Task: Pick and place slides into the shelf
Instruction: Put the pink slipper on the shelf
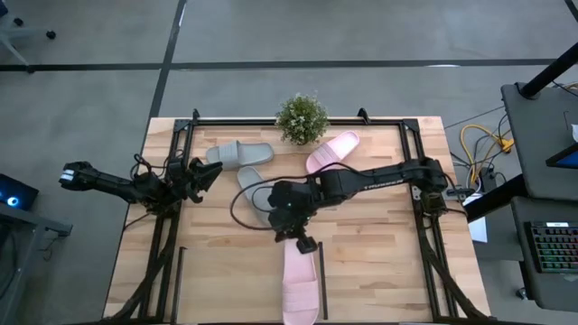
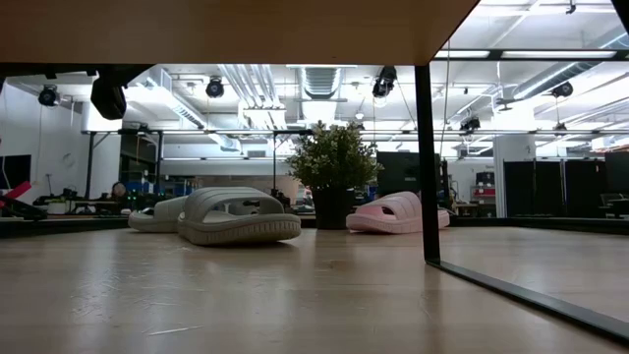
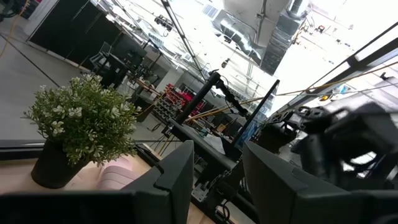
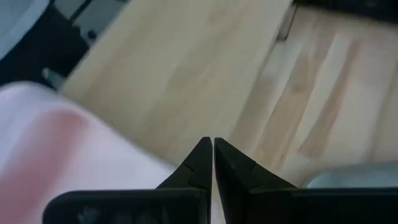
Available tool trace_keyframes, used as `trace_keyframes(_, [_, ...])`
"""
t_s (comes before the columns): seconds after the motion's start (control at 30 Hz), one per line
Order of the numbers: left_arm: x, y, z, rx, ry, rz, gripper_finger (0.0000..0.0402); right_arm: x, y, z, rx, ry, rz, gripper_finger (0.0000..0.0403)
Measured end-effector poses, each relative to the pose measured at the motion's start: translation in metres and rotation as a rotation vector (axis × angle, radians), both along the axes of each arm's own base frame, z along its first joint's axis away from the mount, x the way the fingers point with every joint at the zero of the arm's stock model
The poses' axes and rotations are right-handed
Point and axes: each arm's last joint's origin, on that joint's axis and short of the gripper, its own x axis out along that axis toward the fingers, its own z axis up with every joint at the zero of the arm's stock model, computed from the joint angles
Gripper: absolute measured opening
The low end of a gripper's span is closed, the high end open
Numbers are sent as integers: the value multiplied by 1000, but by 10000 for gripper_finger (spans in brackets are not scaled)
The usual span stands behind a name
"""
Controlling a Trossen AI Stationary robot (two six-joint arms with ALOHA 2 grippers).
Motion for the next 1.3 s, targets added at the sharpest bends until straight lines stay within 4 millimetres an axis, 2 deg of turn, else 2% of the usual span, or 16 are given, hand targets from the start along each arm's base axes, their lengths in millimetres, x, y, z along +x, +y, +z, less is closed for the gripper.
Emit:
trace_keyframes(0.17, [0, 0, 0, 0, 0, -1, 123, 6, -16, 21, 37, -59, -93, 8])
trace_keyframes(0.33, [0, 0, 0, 0, 0, 0, 123, 11, -39, 52, 140, -196, -210, 8])
trace_keyframes(0.57, [0, 0, 0, 0, -5, -9, 123, -2, -71, 94, 208, -375, -304, 8])
trace_keyframes(0.73, [0, -1, 0, 10, -7, -40, 123, -25, -85, 119, 184, -442, -391, 8])
trace_keyframes(0.97, [0, -2, 1, 18, -8, -66, 123, -69, -90, 149, 92, -488, -550, 8])
trace_keyframes(1.17, [0, -2, 1, 44, 2, -61, 123, -105, -82, 159, 90, -495, -586, 8])
trace_keyframes(1.3, [0, -2, 1, 45, 0, -61, 123, -125, -80, 154, 87, -480, -618, 8])
